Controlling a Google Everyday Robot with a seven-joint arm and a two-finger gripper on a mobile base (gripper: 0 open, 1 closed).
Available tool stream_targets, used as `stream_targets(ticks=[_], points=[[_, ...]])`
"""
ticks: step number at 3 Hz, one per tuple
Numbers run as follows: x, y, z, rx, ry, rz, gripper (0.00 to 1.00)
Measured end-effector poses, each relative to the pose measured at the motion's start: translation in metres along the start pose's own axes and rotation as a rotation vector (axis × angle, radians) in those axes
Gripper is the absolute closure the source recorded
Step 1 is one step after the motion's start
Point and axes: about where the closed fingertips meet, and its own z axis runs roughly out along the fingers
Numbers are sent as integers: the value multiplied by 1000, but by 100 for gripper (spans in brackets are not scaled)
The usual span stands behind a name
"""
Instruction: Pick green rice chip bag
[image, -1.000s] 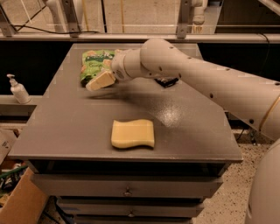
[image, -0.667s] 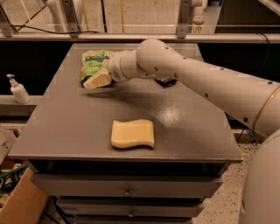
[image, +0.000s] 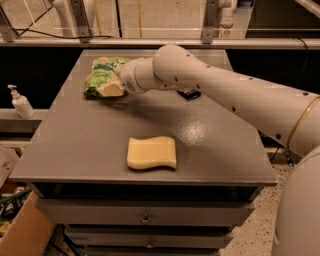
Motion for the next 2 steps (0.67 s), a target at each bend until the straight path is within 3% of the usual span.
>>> stream_targets(ticks=[1,2], points=[[-5,-2,-7,11,-2,-9,87],[-21,-8,-20,32,-20,-36,100]])
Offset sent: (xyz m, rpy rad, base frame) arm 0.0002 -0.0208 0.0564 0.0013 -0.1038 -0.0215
